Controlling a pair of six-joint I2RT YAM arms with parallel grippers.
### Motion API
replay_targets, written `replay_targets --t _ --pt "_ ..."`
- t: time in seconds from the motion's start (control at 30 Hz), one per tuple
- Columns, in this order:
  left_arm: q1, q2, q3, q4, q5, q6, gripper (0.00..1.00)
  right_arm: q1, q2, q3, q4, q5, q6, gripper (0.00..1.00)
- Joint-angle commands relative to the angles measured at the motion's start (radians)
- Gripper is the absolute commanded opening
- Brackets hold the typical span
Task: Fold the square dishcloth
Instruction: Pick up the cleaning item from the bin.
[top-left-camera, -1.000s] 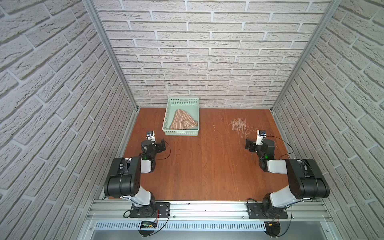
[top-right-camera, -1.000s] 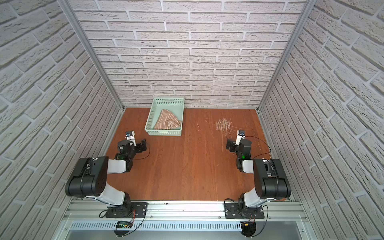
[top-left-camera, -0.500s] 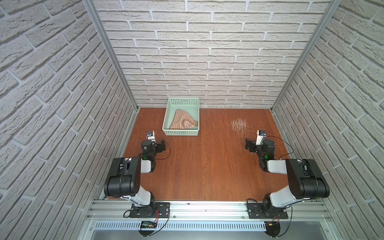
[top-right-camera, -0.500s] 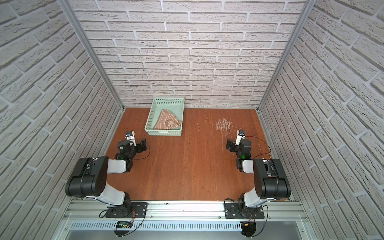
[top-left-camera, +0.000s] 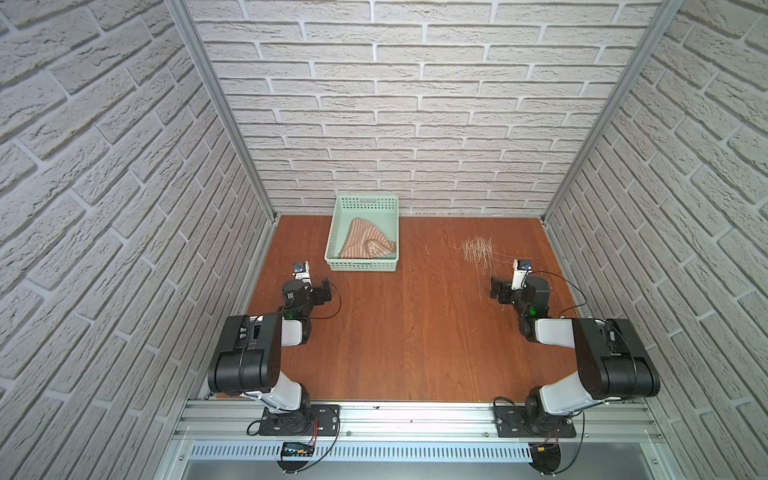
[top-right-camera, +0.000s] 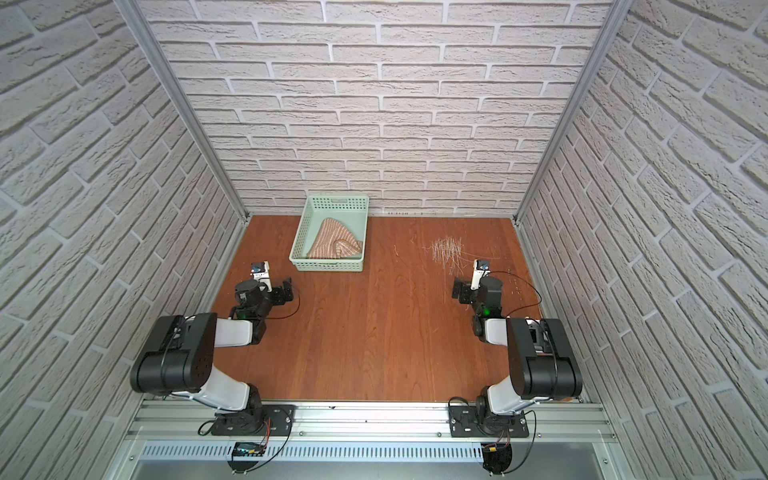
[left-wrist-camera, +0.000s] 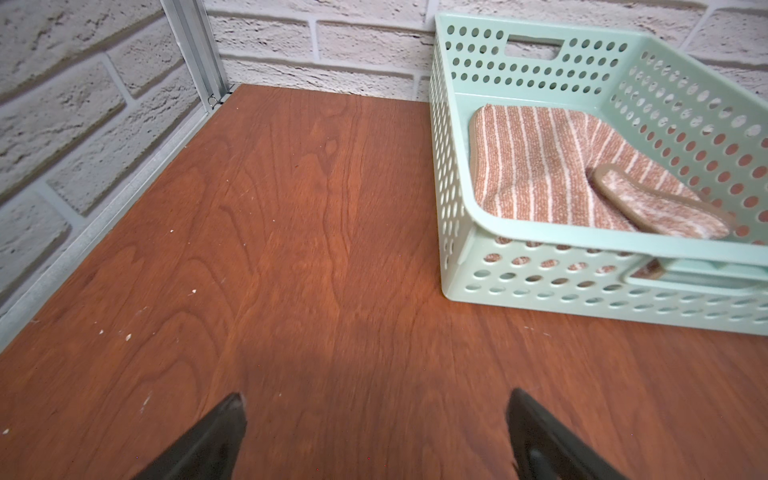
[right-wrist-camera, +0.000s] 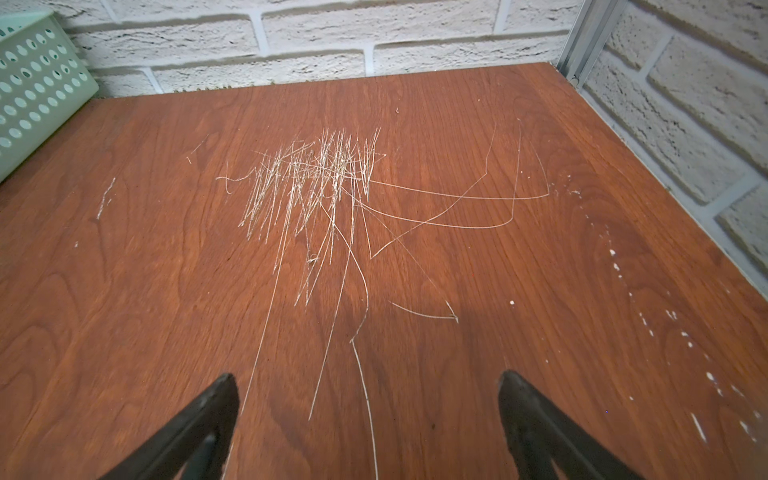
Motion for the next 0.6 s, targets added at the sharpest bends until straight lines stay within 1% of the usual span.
replay_targets --t 0.0,0.13,0.23,0.27,0.37,0.4,0.47,0.5,0.57 --pt "0.007 0.002 0.018 0.026 0.010 0.000 0.98 0.001 -0.075 0.062 -0.120 0.036 0.001 0.99" --pt "0.008 0.002 0.019 0.023 0.005 0.000 0.98 0.001 -0.139 0.098 -0.230 0.106 0.057 0.99" --pt "0.005 -0.026 0.054 -0.063 -0.032 -0.011 0.98 0.001 -0.168 0.148 -0.342 0.179 0.111 0.99" --pt "0.006 -0.048 0.074 -0.113 -0.048 -0.018 0.98 0.001 -0.171 0.163 -0.374 0.191 0.119 0.99" --pt "0.005 -0.111 0.180 -0.381 -0.097 -0.055 0.98 0.001 -0.187 0.177 -0.406 0.202 0.137 0.99" --pt "0.003 -0.120 0.211 -0.440 -0.096 -0.059 0.98 0.001 -0.195 0.177 -0.410 0.203 0.142 0.99" --pt "-0.015 -0.146 0.240 -0.492 -0.127 -0.064 0.98 0.001 -0.210 0.183 -0.432 0.209 0.157 0.99" --pt "-0.033 -0.159 0.257 -0.524 -0.162 -0.079 0.98 0.001 -0.218 0.189 -0.449 0.213 0.163 0.99" --pt "-0.052 -0.168 0.313 -0.614 -0.192 -0.123 0.98 0.001 -0.229 0.201 -0.481 0.220 0.172 0.99"
